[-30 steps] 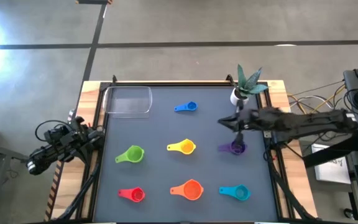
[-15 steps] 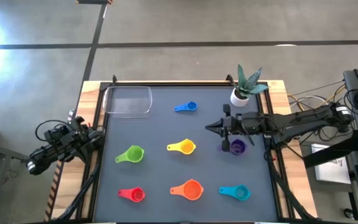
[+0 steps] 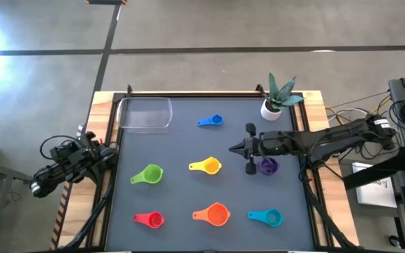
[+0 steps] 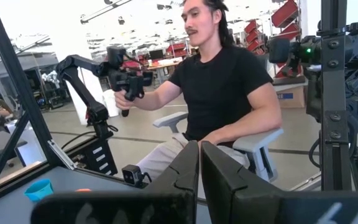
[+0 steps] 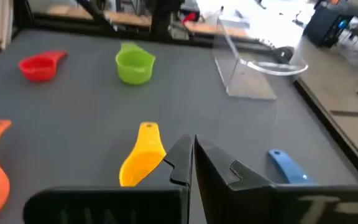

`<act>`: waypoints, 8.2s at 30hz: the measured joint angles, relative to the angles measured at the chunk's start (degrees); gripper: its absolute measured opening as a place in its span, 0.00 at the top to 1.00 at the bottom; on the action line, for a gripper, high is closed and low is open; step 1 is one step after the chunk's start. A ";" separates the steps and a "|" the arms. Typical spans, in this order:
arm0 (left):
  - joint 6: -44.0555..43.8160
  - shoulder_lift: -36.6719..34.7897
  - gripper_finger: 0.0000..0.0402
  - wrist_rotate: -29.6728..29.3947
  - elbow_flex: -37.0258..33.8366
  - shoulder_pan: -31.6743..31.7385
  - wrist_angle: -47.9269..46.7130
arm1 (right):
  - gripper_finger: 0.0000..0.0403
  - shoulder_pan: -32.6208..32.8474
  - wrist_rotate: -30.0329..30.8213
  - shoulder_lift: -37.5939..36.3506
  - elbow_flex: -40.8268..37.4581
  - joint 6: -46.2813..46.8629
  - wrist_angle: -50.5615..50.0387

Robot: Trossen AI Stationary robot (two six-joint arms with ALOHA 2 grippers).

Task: Nest measuring cups in basket
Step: Stack the green measuring cup on top of the orange measuring cup

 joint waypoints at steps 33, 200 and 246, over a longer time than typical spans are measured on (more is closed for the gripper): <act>0.00 0.00 1.00 0.02 0.02 0.02 -0.37 | 0.70 7.18 -7.85 23.45 27.31 -2.52 -12.99; 0.01 0.00 1.00 0.01 0.01 0.02 -1.24 | 0.29 0.94 -17.80 79.70 95.75 -10.58 -22.78; 0.02 0.00 1.00 0.02 0.02 0.02 -1.24 | 0.38 0.46 -14.74 80.01 82.82 -10.15 -14.39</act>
